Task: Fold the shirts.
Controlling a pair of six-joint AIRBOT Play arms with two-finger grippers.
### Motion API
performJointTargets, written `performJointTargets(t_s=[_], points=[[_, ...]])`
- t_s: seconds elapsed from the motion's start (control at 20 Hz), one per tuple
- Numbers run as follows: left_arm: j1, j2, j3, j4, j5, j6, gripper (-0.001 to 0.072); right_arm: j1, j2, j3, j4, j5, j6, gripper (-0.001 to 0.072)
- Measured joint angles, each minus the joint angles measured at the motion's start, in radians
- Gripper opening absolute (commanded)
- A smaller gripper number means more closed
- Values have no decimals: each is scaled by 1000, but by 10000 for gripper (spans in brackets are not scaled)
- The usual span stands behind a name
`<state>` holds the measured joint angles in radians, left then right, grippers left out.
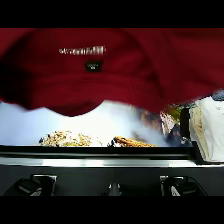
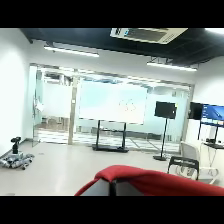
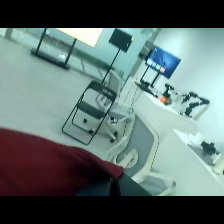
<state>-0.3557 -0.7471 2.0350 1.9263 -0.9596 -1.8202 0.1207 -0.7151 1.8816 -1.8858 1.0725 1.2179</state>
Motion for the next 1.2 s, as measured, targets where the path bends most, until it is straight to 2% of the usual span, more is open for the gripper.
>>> performJointTargets(t_s=[0.35,0.55,0.65,0.75,0.95,1.2], points=[[0,-12,-37,18,-21,6,25,1,-11,8,-14,196,-25,16],[0,-69,-108,50,-19,50,25,1,-122,-30,19,475,-59,17],[2,-130,-123,75,9,82,25,1,-192,-98,75,562,-75,16],[10,-221,-132,84,27,98,25,1,-258,-189,132,562,-85,16],[41,-438,-120,80,103,93,25,1,-426,-334,248,401,-89,17],[67,-742,-105,-18,85,43,27,1,-647,-385,312,250,-76,16]])
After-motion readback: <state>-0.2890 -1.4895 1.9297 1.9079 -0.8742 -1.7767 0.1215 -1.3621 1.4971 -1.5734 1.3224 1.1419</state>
